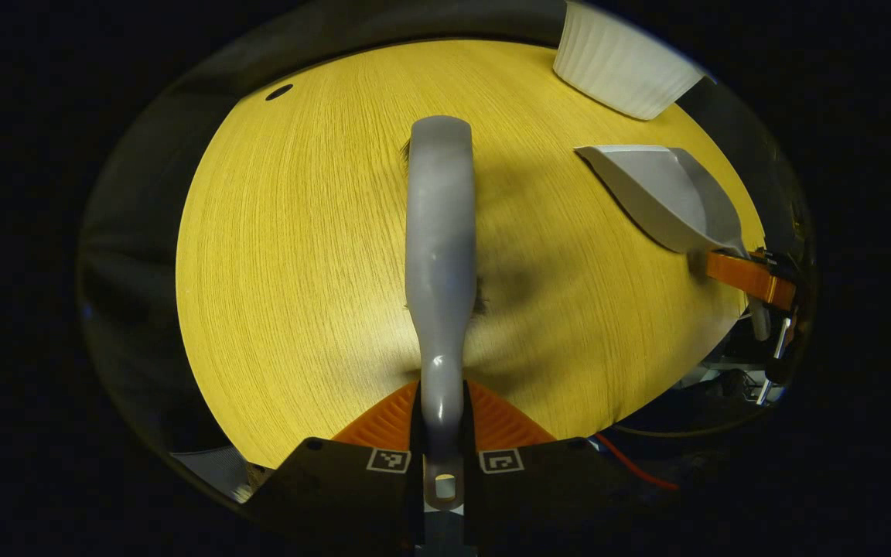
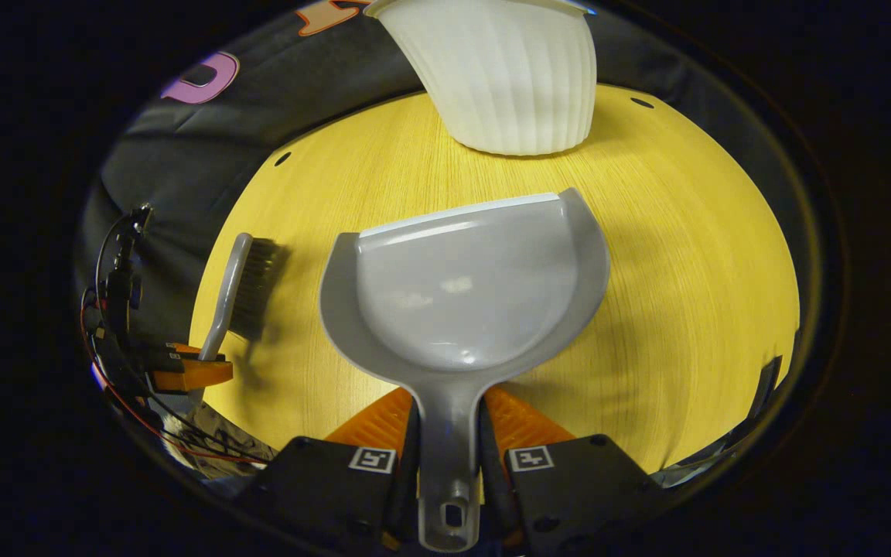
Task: Pick up the small broom and dustpan from the desktop, sweep the trash into the dustpan with the broom, and then empty the trash into the garbage bin.
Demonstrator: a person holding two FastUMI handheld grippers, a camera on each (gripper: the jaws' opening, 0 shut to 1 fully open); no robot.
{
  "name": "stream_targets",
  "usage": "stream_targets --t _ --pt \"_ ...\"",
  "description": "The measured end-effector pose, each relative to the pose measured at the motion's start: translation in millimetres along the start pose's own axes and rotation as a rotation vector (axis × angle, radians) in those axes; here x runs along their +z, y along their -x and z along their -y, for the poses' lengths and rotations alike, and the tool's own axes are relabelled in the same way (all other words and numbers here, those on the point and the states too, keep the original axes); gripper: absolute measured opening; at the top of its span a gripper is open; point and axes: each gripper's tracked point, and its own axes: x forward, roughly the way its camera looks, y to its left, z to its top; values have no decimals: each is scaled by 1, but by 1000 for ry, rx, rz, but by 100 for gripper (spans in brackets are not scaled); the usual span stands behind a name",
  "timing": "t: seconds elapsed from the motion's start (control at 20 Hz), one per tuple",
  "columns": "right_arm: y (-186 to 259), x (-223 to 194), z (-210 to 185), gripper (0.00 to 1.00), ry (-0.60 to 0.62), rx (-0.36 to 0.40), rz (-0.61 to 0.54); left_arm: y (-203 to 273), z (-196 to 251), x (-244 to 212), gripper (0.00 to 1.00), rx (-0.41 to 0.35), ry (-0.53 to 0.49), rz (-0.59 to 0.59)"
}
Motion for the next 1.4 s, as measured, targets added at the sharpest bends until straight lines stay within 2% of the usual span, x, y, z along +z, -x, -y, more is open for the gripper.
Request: stream_targets --t 0.15,0.25,0.3,0.4,0.45,0.55,0.65,0.7,0.85,0.9,0.95,1.1,1.15,1.25,1.3,1.35,1.4 --pt "1 3 -4 51 17 29 42 1 -3 4 20 13 -13 26" --pt "6 5 -5 89 30 35 66 2 -2 8 22 13 -14 47" --pt "6 6 -2 95 37 27 76 4 3 13 23 -4 -5 60" --pt "11 10 -1 100 32 19 107 8 13 21 46 -40 25 104" --pt "18 13 1 100 26 14 128 11 16 27 75 -45 36 131" --pt "35 23 4 96 19 11 177 23 14 40 89 -34 48 192" --pt "58 38 4 100 22 14 244 40 8 57 86 -4 65 278" --pt "71 49 3 96 25 18 287 53 5 70 85 5 75 339" --pt "117 78 -6 96 30 42 409 97 8 96 87 -8 92 480" --pt "134 91 -9 96 25 50 467 114 6 104 87 6 88 535" --pt "150 102 -10 100 18 60 529 129 8 113 89 24 83 597" --pt "202 135 -18 100 4 79 706 178 9 133 86 87 92 762" --pt "216 142 -17 100 -3 78 749 179 12 137 86 92 95 810" --pt "237 149 -15 100 -24 70 810 205 21 142 86 80 103 875" --pt "248 153 -12 94 -30 62 849 211 22 143 85 69 114 903" --pt "260 158 -12 100 -35 54 890 217 23 146 85 56 127 925" --pt "272 161 -12 100 -43 51 922 221 25 148 85 41 134 946"
